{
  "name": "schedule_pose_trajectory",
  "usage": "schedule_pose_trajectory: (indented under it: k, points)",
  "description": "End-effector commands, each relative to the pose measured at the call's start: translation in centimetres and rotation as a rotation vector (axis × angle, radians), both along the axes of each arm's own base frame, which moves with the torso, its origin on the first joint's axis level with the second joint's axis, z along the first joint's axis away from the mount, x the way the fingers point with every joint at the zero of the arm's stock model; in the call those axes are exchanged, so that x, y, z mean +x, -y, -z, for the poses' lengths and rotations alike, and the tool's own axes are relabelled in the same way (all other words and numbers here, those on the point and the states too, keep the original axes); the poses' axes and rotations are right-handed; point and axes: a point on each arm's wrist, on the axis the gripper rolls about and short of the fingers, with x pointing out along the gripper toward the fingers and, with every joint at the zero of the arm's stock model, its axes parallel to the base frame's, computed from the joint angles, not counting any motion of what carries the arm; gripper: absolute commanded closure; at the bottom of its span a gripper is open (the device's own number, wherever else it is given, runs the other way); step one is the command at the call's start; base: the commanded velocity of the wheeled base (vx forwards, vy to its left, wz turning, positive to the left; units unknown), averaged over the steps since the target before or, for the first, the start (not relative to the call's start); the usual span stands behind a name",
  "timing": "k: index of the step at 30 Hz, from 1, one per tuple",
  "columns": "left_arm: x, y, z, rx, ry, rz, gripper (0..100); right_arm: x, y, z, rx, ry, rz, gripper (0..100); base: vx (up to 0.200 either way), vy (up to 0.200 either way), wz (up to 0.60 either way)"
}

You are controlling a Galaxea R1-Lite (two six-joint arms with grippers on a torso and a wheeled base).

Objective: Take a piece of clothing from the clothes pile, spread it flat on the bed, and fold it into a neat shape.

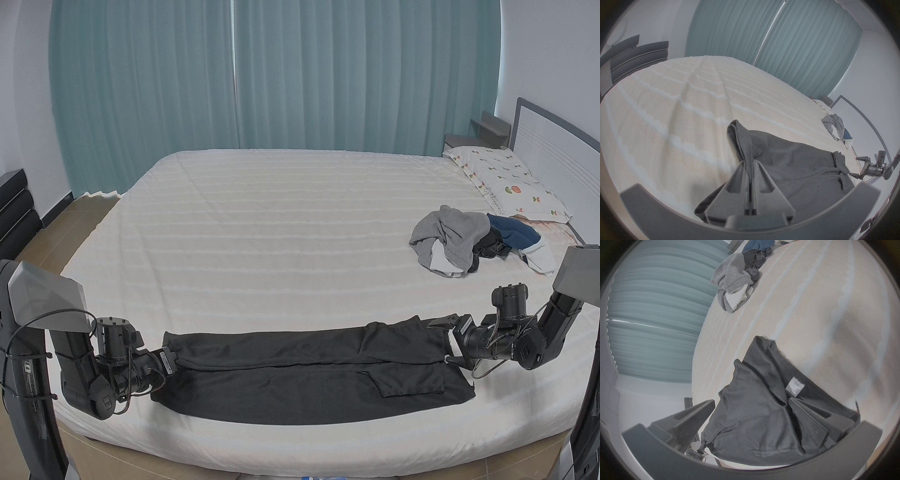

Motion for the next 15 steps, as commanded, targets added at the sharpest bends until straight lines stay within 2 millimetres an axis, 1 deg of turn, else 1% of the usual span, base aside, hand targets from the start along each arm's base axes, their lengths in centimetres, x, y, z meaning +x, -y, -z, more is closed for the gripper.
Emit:
schedule_pose_trajectory:
  k: [1, 4, 8, 9, 15]
  points:
    - [0.1, 0.0, -0.1, -0.003, 0.006, -0.001, 100, 0.0, 0.0, 0.0, 0.0, 0.001, -0.001, 0, -0.2, 0.0, 0.0]
    - [0.1, 0.0, -0.2, -0.004, 0.009, 0.0, 100, 0.0, 0.0, 0.0, 0.002, 0.002, 0.002, 0, -0.2, 0.0, 0.0]
    - [0.4, 0.0, -0.2, -0.006, 0.016, -0.003, 100, 0.0, 0.0, 0.0, 0.001, 0.0, 0.002, 0, 0.0, 0.0, 0.0]
    - [0.8, 0.0, -0.2, -0.012, 0.027, -0.01, 100, 0.1, 0.0, 0.0, 0.002, 0.002, 0.002, 0, 0.0, 0.0, 0.0]
    - [1.8, 0.1, -0.7, -0.086, 0.054, -0.059, 100, 0.2, 0.0, -0.1, 0.003, 0.006, 0.003, 0, 0.0, 0.0, 0.0]
